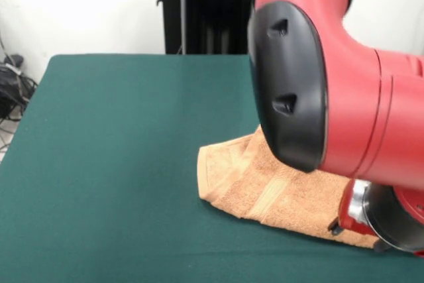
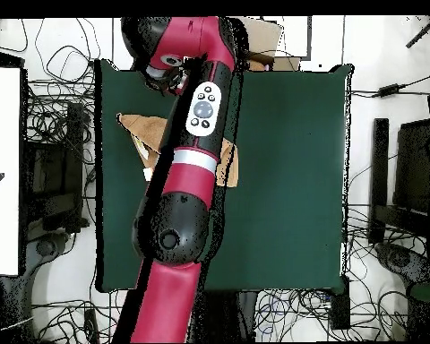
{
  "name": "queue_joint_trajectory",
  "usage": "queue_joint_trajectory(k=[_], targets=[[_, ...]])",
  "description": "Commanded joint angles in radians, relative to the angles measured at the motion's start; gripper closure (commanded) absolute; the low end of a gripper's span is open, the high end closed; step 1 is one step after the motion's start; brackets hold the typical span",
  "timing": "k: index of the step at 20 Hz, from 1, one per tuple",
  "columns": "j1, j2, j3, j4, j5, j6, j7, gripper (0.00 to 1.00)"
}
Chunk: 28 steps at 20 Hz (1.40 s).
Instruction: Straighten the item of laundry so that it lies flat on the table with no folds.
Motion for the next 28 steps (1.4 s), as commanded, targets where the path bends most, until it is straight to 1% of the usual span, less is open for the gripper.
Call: queue_joint_trajectory(k=[1,3,5,9,13,18,22,24,28], targets=[[-0.027,0.03,-0.234,0.055,0.109,-0.071,0.267,0.0],[-0.023,0.034,-0.235,0.063,0.108,-0.075,0.272,0.0],[-0.012,0.039,-0.206,0.078,0.077,-0.071,0.268,0.0],[0.023,0.048,-0.119,0.125,-0.021,-0.065,0.253,0.0],[0.044,0.046,-0.068,0.16,-0.08,-0.065,0.23,0.0],[0.086,0.058,0.034,0.222,-0.151,-0.097,0.198,0.0],[0.096,0.073,0.071,0.237,-0.178,-0.104,0.191,0.0],[0.089,0.084,0.086,0.227,-0.178,-0.099,0.173,0.0],[0.067,0.114,0.12,0.208,-0.177,-0.132,0.131,0.0]])
